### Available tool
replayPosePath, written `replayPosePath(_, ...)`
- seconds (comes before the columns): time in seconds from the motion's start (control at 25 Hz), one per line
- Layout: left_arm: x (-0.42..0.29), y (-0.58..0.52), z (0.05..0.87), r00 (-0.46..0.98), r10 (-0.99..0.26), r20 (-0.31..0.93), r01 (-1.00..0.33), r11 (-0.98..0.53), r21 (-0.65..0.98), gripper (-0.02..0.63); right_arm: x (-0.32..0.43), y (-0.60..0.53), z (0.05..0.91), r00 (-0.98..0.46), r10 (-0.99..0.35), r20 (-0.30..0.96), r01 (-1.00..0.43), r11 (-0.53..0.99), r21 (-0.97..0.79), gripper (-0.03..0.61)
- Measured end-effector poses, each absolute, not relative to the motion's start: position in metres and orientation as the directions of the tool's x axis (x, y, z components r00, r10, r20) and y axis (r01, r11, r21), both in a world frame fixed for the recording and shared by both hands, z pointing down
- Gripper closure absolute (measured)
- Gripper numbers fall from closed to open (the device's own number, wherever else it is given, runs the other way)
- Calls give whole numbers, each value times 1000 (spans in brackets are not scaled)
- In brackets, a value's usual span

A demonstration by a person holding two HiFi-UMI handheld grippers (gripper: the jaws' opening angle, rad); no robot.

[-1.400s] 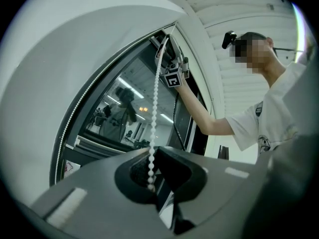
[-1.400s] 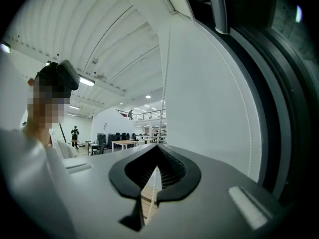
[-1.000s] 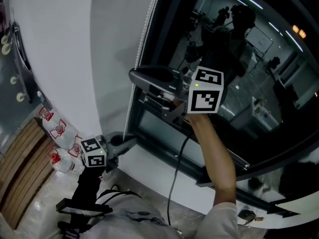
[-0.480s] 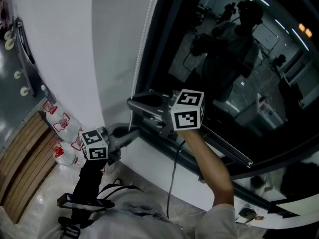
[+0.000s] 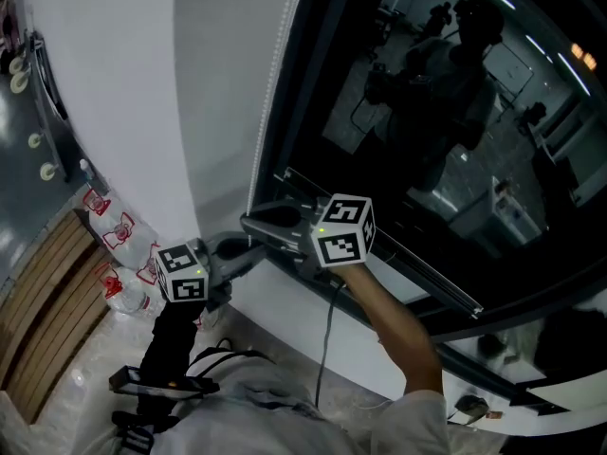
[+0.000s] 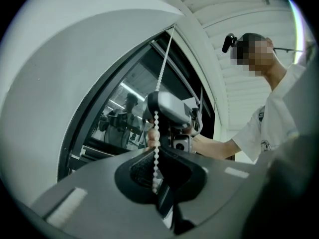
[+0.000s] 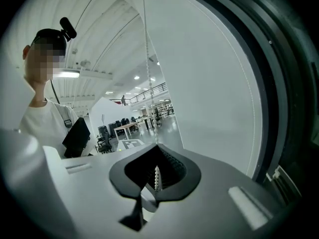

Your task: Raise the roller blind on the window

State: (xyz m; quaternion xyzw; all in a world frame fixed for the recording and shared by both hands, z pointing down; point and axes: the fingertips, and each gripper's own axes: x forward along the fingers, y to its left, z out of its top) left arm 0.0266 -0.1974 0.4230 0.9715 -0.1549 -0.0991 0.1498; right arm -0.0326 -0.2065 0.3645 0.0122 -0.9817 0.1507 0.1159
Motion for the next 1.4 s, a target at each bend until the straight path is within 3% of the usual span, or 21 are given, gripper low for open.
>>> replayPosePath(0.12, 28, -195, 424, 937, -318, -145, -259, -910, 324, 615, -26, -203, 364, -982, 25, 187, -35, 949, -314, 575)
replayPosePath(0.24, 29, -196, 422, 935, -315, -162, -253, -914, 318, 615, -24, -199, 357, -979, 19, 201, -27, 975, -221, 567)
replayPosePath(0.36, 32, -196, 419, 937, -310, -164, -249, -918, 310, 615, -23, -200, 335, -982, 33, 188, -4, 981, -196, 403)
replayPosePath(0.4, 32, -196, 419, 938, -306, -164, -247, -920, 305, 615, -21, -204, 321, -986, 22, 164, -10, 982, -187, 399)
replayPosePath(0.6, 34, -195, 418, 938, -302, -171, -239, -919, 312, 615, -11, -234, 228, -998, -66, 13, -67, 994, -88, 399)
replayPosePath(0.84, 36, -193, 422, 940, -300, -164, -237, -917, 320, 615, -14, -250, 149, -995, -79, -68, -79, 997, 6, 432)
replayPosePath(0.92, 36, -192, 423, 941, -297, -164, -234, -917, 323, 615, -18, -251, 137, -994, -79, -70, -80, 997, 22, 491)
replayPosePath(0.96, 36, -192, 423, 940, -297, -164, -234, -917, 322, 615, -21, -250, 134, -994, -78, -71, -79, 997, 24, 571)
replayPosePath(1.2, 35, -193, 426, 938, -308, -162, -243, -912, 329, 615, -24, -237, 136, -995, -28, -100, -25, 999, -31, 574)
replayPosePath(1.4, 33, -195, 428, 940, -305, -156, -240, -912, 332, 615, -23, -239, 140, -996, -63, -71, -60, 997, -42, 575)
